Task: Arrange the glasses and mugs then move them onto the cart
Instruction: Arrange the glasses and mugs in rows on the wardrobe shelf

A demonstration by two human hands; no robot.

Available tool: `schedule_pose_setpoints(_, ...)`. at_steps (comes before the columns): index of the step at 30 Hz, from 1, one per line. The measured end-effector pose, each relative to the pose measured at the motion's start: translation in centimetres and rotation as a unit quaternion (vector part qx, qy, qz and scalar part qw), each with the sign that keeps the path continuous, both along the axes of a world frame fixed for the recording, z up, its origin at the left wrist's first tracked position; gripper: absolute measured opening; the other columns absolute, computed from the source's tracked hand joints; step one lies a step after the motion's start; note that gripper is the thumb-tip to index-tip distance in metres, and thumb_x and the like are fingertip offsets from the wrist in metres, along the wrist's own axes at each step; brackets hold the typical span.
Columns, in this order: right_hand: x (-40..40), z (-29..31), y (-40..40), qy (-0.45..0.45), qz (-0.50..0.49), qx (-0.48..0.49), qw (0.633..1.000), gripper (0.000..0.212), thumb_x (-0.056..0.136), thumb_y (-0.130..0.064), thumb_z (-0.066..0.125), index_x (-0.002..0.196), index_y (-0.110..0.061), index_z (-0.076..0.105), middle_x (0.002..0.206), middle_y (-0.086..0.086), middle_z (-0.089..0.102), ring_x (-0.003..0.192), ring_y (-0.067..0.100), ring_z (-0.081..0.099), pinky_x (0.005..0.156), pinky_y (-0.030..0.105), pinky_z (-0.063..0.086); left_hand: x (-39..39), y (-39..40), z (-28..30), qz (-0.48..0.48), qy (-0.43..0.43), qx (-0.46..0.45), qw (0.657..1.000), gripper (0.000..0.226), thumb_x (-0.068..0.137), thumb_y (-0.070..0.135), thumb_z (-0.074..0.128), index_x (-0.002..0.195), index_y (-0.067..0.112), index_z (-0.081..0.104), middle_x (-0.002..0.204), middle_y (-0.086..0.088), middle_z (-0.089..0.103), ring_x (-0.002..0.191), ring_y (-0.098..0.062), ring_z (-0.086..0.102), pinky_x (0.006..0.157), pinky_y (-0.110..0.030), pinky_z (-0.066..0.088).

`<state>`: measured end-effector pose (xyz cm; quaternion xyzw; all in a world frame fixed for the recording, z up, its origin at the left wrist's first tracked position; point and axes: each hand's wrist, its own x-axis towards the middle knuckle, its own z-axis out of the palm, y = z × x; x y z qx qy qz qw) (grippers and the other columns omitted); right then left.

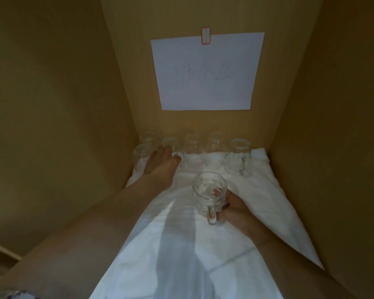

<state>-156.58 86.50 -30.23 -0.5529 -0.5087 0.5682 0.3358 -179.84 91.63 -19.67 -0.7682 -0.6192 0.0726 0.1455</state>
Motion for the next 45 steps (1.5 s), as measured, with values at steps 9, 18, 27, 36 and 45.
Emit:
schedule_pose_setpoints(9, -0.1, 0.6, 0.1, -0.027, 0.011, 0.011, 0.999, 0.064, 0.062, -0.006, 0.082, 0.121, -0.027, 0.066, 0.109, -0.005, 0.076, 0.104, 0.013, 0.07, 0.082, 0.026, 0.057, -1.2, 1.9, -1.2, -0.025, -0.112, 0.011, 0.993, 0.073, 0.08, -0.004, 0.064, 0.147, 0.011, 0.039, 0.141, -0.01, 0.045, 0.13, -0.028, 0.042, 0.111, -0.035, 0.035)
schedule_pose_setpoints(18, -2.3, 0.8, 0.0, -0.066, -0.049, 0.038, 0.996, 0.075, 0.059, 0.003, 0.091, 0.118, -0.024, 0.054, 0.112, -0.006, 0.068, 0.092, 0.0, 0.066, 0.067, 0.014, 0.053, -2.9, 3.4, -1.4, -0.045, -0.198, -0.02, 0.979, 0.077, 0.08, -0.004, 0.063, 0.152, 0.014, 0.04, 0.146, -0.017, 0.039, 0.136, -0.031, 0.037, 0.105, -0.033, 0.041)
schedule_pose_setpoints(27, -2.0, 5.5, 3.1, -0.134, -0.088, 0.12, 0.98, 0.089, 0.033, -0.006, 0.093, 0.108, -0.029, 0.051, 0.123, 0.007, 0.05, 0.102, 0.02, 0.058, 0.073, 0.023, 0.05, -3.7, 3.7, -1.6, -0.06, -0.262, -0.024, 0.963, 0.086, 0.066, -0.008, 0.071, 0.147, 0.01, 0.048, 0.13, -0.013, 0.052, 0.122, -0.03, 0.049, 0.093, -0.036, 0.05)
schedule_pose_setpoints(36, -6.7, 8.2, 6.1, -0.428, 0.035, 0.253, 0.867, 0.088, 0.064, -0.003, 0.079, 0.143, -0.026, 0.048, 0.141, 0.005, 0.035, 0.127, 0.027, 0.044, 0.102, 0.034, 0.047, -3.7, 3.7, -1.6, -0.062, -0.263, -0.017, 0.963, 0.083, 0.069, -0.007, 0.072, 0.146, 0.012, 0.048, 0.132, -0.01, 0.051, 0.126, -0.027, 0.048, 0.095, -0.033, 0.05)
schedule_pose_setpoints(45, -8.4, 8.5, 8.8, -0.454, 0.087, 0.263, 0.847, 0.082, 0.07, 0.008, 0.064, 0.144, -0.024, 0.05, 0.143, 0.01, 0.036, 0.131, 0.034, 0.042, 0.103, 0.035, 0.046, -3.5, 3.8, -1.8, -0.063, -0.273, -0.003, 0.96, 0.07, 0.075, -0.007, 0.067, 0.14, 0.012, 0.051, 0.132, -0.009, 0.051, 0.125, -0.026, 0.048, 0.098, -0.034, 0.049)
